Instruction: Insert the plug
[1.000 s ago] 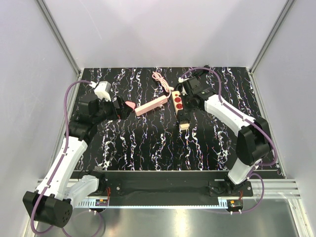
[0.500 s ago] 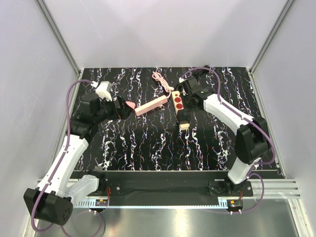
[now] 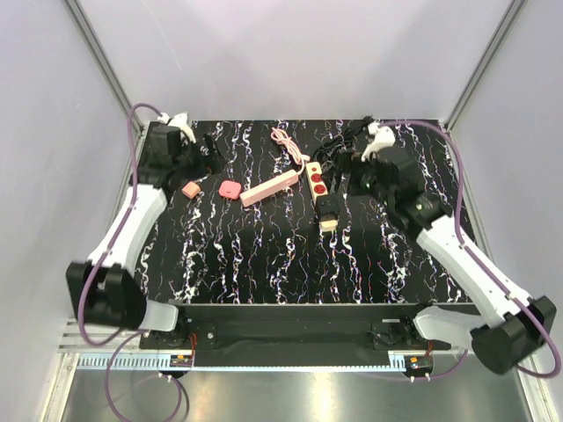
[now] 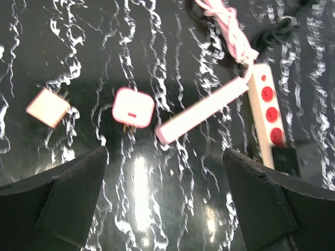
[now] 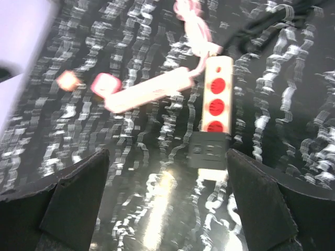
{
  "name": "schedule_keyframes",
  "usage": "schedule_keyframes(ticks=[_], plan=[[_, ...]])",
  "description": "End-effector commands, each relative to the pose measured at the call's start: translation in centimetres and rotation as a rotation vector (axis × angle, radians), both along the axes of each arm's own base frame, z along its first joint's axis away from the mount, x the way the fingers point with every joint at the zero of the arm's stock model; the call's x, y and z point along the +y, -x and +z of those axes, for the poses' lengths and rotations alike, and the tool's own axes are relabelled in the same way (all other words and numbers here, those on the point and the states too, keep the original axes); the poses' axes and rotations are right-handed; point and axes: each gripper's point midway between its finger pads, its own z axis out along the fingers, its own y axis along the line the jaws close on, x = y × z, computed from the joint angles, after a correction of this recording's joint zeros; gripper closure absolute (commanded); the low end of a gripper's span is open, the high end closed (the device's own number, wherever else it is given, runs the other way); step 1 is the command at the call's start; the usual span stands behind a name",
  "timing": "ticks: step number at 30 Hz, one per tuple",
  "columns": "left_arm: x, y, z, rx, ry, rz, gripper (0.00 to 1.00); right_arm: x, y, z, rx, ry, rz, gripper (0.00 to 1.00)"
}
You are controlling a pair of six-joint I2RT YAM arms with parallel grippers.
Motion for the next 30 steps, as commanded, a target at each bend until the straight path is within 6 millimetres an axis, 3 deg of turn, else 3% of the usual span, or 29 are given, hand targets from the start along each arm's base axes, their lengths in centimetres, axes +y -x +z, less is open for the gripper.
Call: schedule_keyframes(ticks=[1, 6, 7, 9, 10, 14, 19, 27, 30], plan=[[0.7, -3.4, -0.3, -0.009, -0.056, 0.026, 0.04, 3.1, 1.6, 1.2, -0.127, -0.154, 0.186, 0.00], [1.3, -7.2, -5.5, 0.138, -0.170, -0.012, 0.10, 2.7, 2.0, 0.8, -0.104, -0.153, 0.170, 0.00], [1.2, -7.8, -7.6, 0.188, -0.186, -0.022, 0.11, 2.7, 2.2, 0.3, -0.096, -0.147, 0.175, 0.00], [1.2, -8.8, -8.1, 0.210, -0.210, -0.040, 0.12, 2.7, 2.3, -0.4, -0.089, -0.131, 0.187, 0.00], [1.3, -8.9, -10.2, 0.265, -0.224, -0.051, 0.13, 2.7, 2.3, -1.0, -0.080, -0.123, 0.191, 0.00], [1.2, -10.5, -12.2, 0.291, -0.274, -0.106, 0.17, 3.0, 2.3, -2.0, -0.051, -0.119, 0.203, 0.00], [1.4, -10.9, -14.4, 0.372, -0.364, -0.135, 0.15, 4.1, 3.0, -2.1, -0.022, -0.145, 0.266, 0.00], [-1.3, -9.7, -18.2, 0.441, -0.408, -0.199, 0.05, 4.2, 2.7, -2.1, -0.023, -0.143, 0.264, 0.00], [-1.0, -9.6, -19.0, 0.462, -0.422, -0.183, 0.05, 4.2, 2.9, -2.2, -0.019, -0.143, 0.270, 0.00]])
